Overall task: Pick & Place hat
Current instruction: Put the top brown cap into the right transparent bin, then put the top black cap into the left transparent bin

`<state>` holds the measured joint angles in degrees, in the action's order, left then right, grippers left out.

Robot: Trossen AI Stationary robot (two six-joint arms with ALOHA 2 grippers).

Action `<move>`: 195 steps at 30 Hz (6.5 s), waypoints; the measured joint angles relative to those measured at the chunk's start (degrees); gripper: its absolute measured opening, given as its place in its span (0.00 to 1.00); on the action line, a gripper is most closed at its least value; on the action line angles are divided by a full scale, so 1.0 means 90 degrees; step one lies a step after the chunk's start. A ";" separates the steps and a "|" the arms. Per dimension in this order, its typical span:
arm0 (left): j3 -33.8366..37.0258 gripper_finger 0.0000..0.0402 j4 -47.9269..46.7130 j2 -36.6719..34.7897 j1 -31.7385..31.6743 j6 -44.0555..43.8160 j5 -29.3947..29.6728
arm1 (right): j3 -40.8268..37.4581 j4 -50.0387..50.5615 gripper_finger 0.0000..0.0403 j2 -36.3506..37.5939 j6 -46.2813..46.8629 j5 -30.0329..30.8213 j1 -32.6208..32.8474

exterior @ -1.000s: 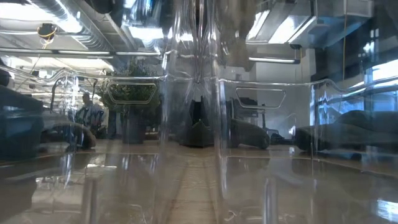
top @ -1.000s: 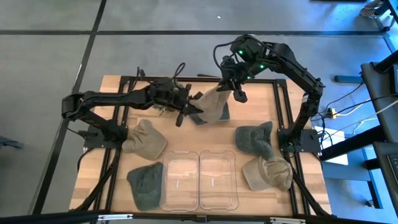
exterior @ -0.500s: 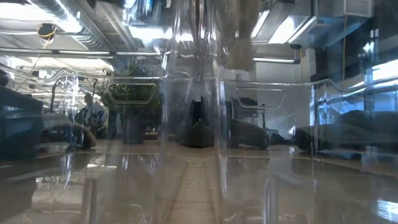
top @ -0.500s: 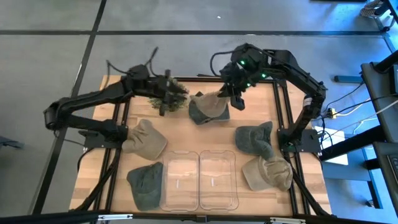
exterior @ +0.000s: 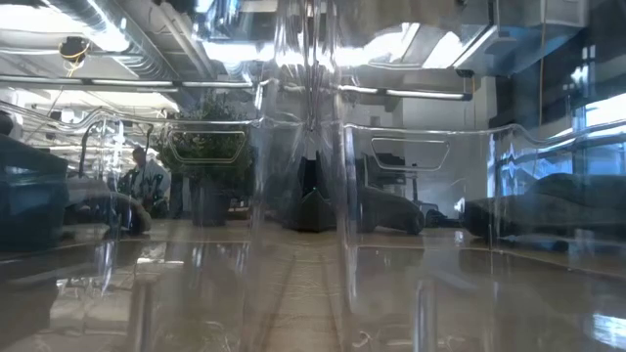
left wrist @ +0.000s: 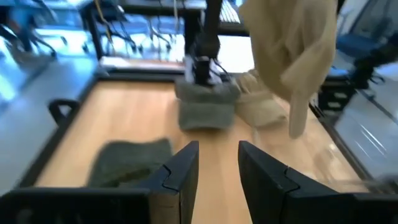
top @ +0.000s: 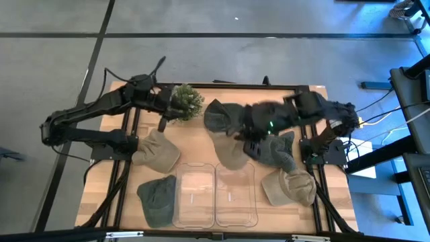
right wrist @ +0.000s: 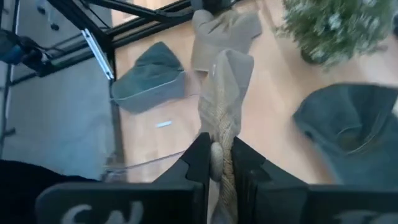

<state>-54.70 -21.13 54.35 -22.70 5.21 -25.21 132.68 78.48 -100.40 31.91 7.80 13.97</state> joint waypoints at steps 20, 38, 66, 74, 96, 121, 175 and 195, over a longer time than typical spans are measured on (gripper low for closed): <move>0.0000 0.28 -0.0114 0.0017 0.1237 0.0001 0.0005 | -0.0002 0.0262 0.09 -0.1076 0.1262 0.2049 0.1951; 0.0002 0.27 -0.0152 0.0022 0.1396 0.0005 0.0024 | -0.1474 -0.0539 0.09 -0.0625 0.1276 0.2082 0.2047; 0.0005 0.27 -0.0099 0.0022 0.1387 0.0007 0.0918 | -0.6028 -0.4374 0.10 0.1402 0.1565 0.1580 0.1770; 0.0005 0.27 -0.0101 0.0022 0.1387 0.0007 0.0916 | -0.6132 -0.4511 0.10 0.1415 0.1408 0.1898 0.1728; 0.0005 0.28 -0.0104 0.0022 0.1387 0.0007 0.0916 | -0.6132 -0.4476 0.21 0.1428 0.1100 0.2009 0.1537; 0.0005 0.28 -0.0104 0.0022 0.1387 0.0005 0.0914 | -0.4170 -0.1694 0.38 0.1448 0.1597 0.2010 0.1137; 0.0002 0.27 0.0932 0.1511 0.1356 -0.0280 0.2711 | -0.8965 -0.8019 0.39 0.1494 -0.5632 -0.2726 -0.3626; 0.0002 0.28 0.1528 0.2991 0.0916 -0.0017 0.2686 | -0.9464 -0.8837 0.69 0.1027 -0.4894 -0.2633 -0.3504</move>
<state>-54.68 -7.38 81.27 -14.46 5.06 -1.04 47.51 -1.05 -91.16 -12.14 -15.90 -17.57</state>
